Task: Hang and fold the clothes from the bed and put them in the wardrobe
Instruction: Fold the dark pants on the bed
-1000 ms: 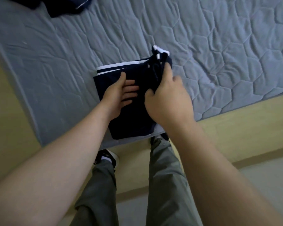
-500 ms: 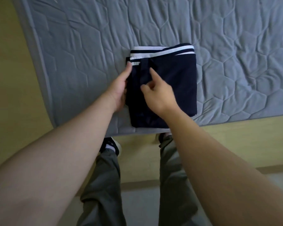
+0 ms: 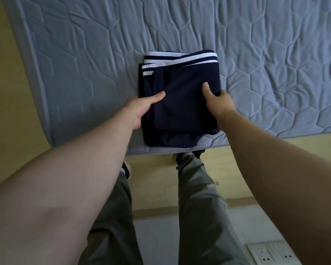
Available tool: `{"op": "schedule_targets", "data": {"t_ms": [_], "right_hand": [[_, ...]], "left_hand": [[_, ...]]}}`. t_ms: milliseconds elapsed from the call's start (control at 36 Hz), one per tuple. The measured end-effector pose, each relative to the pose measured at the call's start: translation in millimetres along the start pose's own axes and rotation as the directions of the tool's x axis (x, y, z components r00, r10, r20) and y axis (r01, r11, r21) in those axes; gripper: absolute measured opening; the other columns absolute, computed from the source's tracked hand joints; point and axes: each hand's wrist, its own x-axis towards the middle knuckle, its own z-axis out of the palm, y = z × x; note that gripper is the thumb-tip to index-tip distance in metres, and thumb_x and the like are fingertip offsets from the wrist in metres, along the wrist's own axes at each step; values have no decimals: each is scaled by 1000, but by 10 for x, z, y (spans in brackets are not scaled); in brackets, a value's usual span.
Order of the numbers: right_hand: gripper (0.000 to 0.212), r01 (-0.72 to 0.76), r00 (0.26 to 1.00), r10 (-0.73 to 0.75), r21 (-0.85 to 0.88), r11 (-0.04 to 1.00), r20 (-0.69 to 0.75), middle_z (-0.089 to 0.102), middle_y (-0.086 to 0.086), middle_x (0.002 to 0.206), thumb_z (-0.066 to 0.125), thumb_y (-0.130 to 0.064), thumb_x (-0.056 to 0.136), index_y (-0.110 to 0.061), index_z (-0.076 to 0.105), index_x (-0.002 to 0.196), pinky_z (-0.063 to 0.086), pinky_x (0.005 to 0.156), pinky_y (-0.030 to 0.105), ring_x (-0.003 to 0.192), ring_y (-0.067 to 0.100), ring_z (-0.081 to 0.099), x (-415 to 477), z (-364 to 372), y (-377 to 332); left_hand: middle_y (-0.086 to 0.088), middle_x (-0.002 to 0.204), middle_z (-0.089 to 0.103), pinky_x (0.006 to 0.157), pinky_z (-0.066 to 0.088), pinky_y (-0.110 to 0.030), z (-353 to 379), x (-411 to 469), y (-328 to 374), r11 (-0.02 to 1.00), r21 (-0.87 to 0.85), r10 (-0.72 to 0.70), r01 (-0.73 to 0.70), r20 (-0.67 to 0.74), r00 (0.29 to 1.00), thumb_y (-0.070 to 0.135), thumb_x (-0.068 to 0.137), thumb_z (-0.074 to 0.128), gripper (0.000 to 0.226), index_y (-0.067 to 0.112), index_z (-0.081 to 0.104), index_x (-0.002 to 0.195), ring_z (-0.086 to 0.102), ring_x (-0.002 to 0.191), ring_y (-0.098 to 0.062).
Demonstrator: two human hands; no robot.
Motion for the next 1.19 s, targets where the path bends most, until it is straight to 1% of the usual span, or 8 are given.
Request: {"op": "schedule_targets", "data": {"t_ms": [139,361,500,583,667,861,1028,1194], "right_hand": [[46,4,999,-5,16,1000,54,65,-14,96,64,-63,86,-23,61,109,48,65,19,86,4,62,-362,-140,-188],[58,74,975,-16,-258,963,221,63,7,123,59,-53,95,-12,54,135,56,91,44,107,27,63,-1693,102,-928],[100,443,894,-289,-578,685,343,36,17,154,74,-51,84,-17,15,157,40,107,42,136,35,43,-2842,672,-1646],[123,725,675,-578,-558,404,459,9,13,163,83,-49,74,-31,-5,158,29,115,51,148,36,20,-3703,1093,-2070],[133,886,326,-741,-464,22,587,0,12,165,87,-51,66,-35,-7,158,26,114,57,149,38,15,-4539,1581,-2421],[123,750,-375,-636,-182,-635,674,12,12,165,80,-65,65,-24,13,160,23,118,58,151,36,18,-6061,2782,-2883],[103,442,-572,-238,51,-895,785,23,0,165,58,-68,77,-18,21,159,5,121,61,155,27,2,-7118,3730,-3276],[60,459,-503,-136,131,-879,853,60,-9,110,61,-69,75,-27,59,119,11,123,47,123,17,51,-8001,4584,-3587]], "left_hand": [[4,92,78,59,57,-23,-227,-422,169,999,-25,46,-43,118,992,36,71,87,43,20,73,108,75,81,-13],[8,100,77,77,58,-26,-1209,-1876,416,946,22,325,-325,-18,946,23,72,89,41,25,69,108,73,92,-11],[25,94,68,74,45,-14,-2289,-2992,479,796,387,547,-465,-129,827,45,66,88,45,37,65,104,63,85,4],[11,106,72,80,52,-29,-2996,-3617,424,691,576,615,-437,-150,774,48,67,85,55,31,65,115,67,94,-14],[5,111,71,80,52,-34,-3757,-4155,320,611,682,664,-401,-165,730,49,70,83,56,33,63,119,67,99,-22],[16,91,63,57,43,-29,-5235,-5289,-147,499,829,698,-251,-213,684,59,73,75,40,38,53,99,61,80,-16],[15,80,56,59,40,-30,-6213,-6010,-585,428,901,716,-68,-291,635,60,80,67,32,38,44,87,52,69,-5],[14,84,54,58,31,-31,-7010,-6447,-917,509,857,719,82,-475,507,61,82,65,34,40,40,93,54,78,-14]]}}
